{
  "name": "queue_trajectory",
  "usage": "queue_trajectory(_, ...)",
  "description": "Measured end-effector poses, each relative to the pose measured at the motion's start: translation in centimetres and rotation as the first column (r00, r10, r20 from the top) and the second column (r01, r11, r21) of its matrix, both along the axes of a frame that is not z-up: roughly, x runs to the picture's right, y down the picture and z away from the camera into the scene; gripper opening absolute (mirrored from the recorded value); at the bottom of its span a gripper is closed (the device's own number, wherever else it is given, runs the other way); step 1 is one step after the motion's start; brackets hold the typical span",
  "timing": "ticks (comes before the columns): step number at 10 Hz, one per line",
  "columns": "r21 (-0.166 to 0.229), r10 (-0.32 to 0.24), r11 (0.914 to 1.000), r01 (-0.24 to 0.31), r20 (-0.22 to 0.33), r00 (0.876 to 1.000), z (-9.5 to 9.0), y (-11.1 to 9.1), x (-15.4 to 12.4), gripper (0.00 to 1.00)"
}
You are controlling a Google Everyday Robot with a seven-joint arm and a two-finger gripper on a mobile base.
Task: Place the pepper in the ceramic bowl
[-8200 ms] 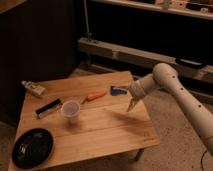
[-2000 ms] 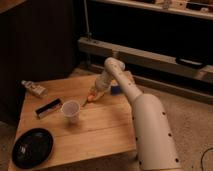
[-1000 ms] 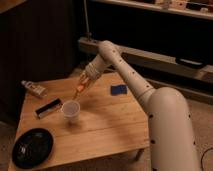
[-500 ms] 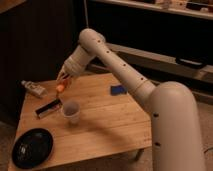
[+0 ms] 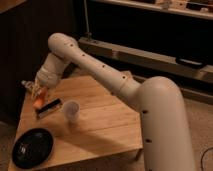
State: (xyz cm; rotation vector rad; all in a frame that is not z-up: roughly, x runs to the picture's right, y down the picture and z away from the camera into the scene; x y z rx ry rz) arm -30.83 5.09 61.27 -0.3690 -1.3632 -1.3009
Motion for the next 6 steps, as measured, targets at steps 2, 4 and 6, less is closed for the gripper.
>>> queue_trajectory(2, -0.025, -0.091, 0.9954, 0.093, 0.077, 0.993, -0.3, 1.7, -1.8, 0.13)
queue_trajectory(4, -0.062, -0.174, 0.9811, 0.183, 0.14, 0.975, 1.0, 3.7, -3.6, 0.13)
queue_trajectory(6, -0.067, -0.245, 0.963, 0.261, 0.188, 0.951, 1.1, 6.1, -4.4, 0.13)
